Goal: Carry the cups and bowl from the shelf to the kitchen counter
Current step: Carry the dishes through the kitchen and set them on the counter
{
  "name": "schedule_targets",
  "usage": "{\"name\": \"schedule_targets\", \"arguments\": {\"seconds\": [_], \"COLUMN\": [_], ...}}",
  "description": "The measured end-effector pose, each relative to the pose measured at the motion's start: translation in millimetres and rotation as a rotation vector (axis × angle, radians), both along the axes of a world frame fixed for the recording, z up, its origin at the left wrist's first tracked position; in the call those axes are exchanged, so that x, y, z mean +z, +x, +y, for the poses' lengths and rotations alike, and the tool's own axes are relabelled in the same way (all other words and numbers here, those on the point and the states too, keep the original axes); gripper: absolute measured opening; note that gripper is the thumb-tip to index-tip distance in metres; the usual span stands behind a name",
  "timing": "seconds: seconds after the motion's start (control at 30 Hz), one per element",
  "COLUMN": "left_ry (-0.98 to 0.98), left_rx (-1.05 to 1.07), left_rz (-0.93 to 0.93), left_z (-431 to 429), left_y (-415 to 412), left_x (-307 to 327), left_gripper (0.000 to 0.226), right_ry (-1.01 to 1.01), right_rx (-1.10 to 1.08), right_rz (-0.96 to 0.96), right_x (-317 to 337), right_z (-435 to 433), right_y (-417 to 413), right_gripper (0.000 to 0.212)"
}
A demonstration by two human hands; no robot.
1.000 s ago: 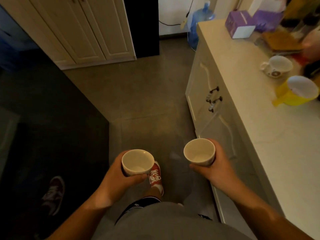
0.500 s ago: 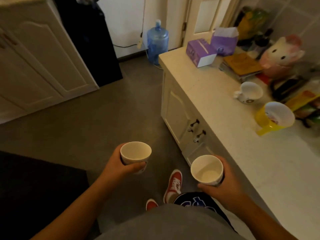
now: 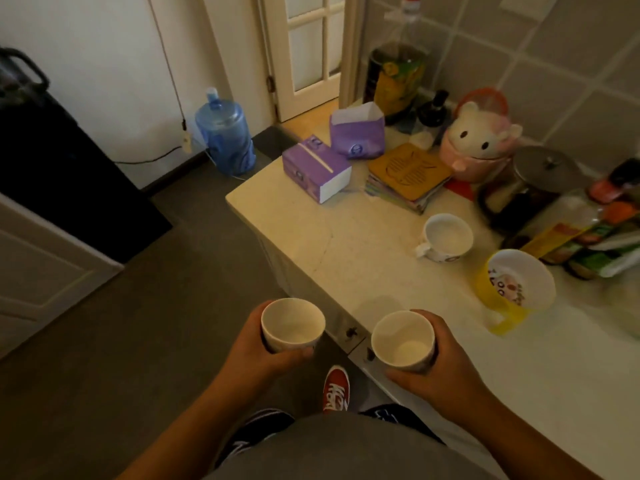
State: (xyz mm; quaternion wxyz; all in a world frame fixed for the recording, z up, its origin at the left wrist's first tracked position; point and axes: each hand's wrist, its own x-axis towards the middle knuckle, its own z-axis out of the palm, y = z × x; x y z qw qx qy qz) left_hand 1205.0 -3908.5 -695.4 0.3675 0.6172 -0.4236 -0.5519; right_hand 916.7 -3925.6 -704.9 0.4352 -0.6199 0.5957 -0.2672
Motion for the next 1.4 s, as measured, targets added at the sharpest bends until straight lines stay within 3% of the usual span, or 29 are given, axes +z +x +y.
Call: {"name": "schedule_targets", "arguments": {"seconds": [0.3, 0.63, 0.8, 1.03, 1.4], "left_ry": [-0.058, -0.187, -0.203, -0.254, -0.354], "left_rx": [-0.315, -0.761, -0.803, -0.848, -0.838], "left_rz": [-0.038, -0.109, -0.145, -0.247, -0.363], "left_z": [-103, -193, -200, -188, -174], "left_y": [-21, -59, -89, -121, -137], "left_x": [-7, -22, -35, -54, -67], "left_gripper": [0.081, 0.077, 0.083, 0.104, 0.1], "right_ry": [-0.031, 0.018, -0.015, -0.014, 0.01], "right_rx": [-0.271, -0.767, -0.916, -0.996, -0.94], "right_rz": [0.051, 0.146, 0.135, 0.145, 0.168], "right_x": [7, 3, 4, 3, 0], "right_z": [-32, -16, -2, 24, 33], "right_y": [7, 22, 15, -11, -42], "right_gripper": [0.076, 0.1, 0.088, 0.089, 0.087]}}
